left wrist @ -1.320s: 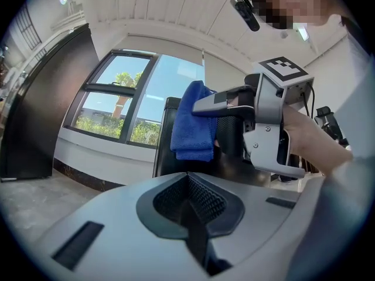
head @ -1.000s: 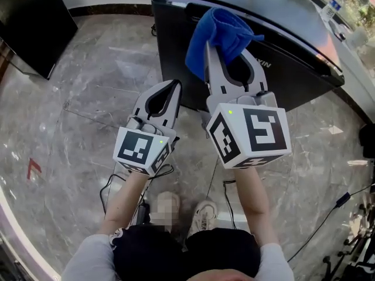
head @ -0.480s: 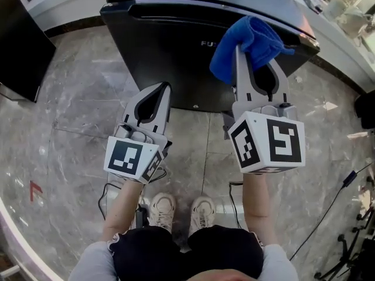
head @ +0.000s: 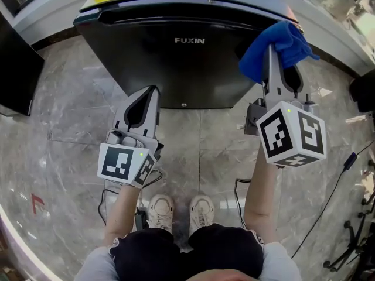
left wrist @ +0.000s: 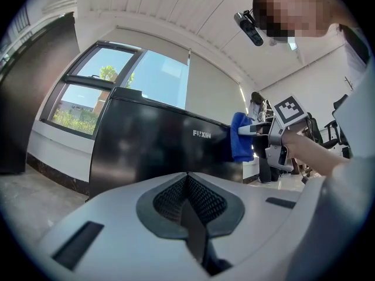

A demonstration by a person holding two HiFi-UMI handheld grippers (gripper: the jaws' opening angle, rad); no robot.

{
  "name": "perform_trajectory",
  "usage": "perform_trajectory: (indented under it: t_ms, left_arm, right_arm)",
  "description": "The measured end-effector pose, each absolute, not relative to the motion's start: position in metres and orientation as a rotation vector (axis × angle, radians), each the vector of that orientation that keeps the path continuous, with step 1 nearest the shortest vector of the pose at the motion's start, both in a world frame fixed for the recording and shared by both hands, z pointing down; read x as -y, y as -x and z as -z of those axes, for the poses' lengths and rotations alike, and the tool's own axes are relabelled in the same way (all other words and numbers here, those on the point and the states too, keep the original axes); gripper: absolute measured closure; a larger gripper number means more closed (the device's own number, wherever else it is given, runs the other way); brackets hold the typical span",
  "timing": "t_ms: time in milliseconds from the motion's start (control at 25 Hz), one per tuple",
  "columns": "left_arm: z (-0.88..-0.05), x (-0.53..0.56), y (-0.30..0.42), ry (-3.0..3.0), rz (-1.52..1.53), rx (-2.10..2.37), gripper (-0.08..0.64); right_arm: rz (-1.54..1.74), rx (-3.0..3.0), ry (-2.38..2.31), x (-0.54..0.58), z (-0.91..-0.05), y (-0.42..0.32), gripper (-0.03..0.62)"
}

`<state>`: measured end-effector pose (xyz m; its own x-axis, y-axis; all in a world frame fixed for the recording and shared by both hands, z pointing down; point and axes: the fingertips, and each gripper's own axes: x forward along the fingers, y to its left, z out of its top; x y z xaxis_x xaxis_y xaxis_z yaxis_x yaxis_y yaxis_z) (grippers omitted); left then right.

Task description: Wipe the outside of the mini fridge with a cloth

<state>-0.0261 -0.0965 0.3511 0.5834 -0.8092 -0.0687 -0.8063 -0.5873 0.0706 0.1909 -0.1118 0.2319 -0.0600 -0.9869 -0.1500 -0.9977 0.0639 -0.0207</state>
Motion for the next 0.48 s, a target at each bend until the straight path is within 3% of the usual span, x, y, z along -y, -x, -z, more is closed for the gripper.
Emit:
perform_trajectory:
  t_ms: [480]
  left_arm:
    - [-0.354,0.103,0.031,-2.758,0.132,1.422,0.555]
  right_arm:
    - [-0.093,-2.071,2.169,0.111,-0.231,-0.251,0.517]
